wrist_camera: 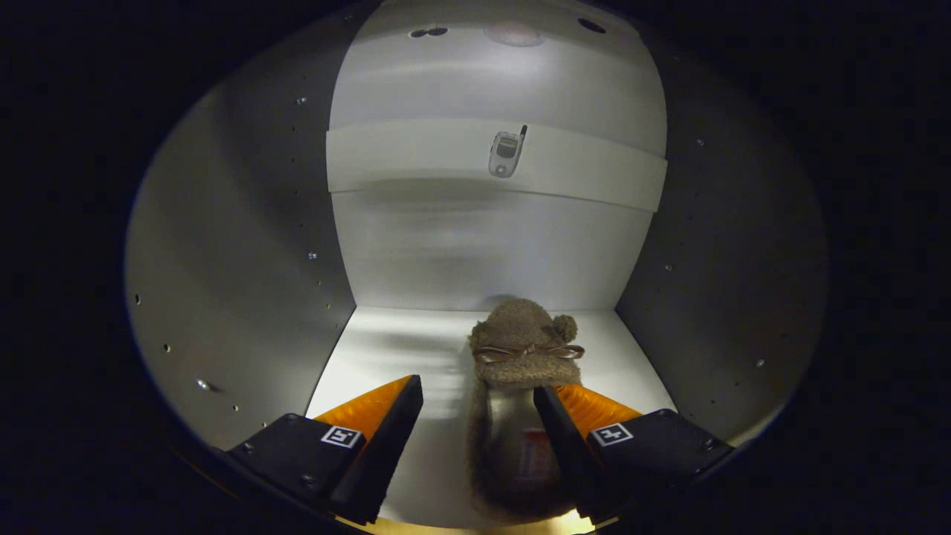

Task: Open the shoe cabinet door, grab the shoes and put them into the shoe cabinet, then close the shoe cabinet door.

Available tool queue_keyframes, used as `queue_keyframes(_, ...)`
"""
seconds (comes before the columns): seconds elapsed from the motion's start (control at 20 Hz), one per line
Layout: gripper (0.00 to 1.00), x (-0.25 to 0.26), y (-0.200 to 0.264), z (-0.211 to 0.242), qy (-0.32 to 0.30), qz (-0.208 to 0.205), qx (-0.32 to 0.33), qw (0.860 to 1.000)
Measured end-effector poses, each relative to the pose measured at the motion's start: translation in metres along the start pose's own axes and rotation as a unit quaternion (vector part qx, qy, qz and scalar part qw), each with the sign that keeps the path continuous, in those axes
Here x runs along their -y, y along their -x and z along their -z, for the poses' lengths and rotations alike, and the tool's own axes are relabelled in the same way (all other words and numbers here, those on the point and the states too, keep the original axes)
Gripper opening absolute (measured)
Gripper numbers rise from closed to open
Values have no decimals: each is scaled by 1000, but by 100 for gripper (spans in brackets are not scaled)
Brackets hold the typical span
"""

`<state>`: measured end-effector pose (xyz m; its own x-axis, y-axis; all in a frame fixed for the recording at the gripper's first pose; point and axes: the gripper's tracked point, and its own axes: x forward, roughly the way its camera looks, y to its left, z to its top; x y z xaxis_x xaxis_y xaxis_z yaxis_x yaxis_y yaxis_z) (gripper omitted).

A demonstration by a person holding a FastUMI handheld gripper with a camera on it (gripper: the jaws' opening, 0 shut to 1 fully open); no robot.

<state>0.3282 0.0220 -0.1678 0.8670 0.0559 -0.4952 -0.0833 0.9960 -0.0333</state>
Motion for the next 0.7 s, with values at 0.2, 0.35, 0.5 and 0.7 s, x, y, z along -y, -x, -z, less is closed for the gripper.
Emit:
queue_keyframes(0.2,98,10,26,-10,-4,14,22,1000)
queue_keyframes(0.35,99,16,60,-23,-9,19,54,998)
queue_keyframes(0.5,99,19,99,-29,-19,19,77,997)
queue_keyframes(0.7,99,24,163,-23,-24,24,106,994)
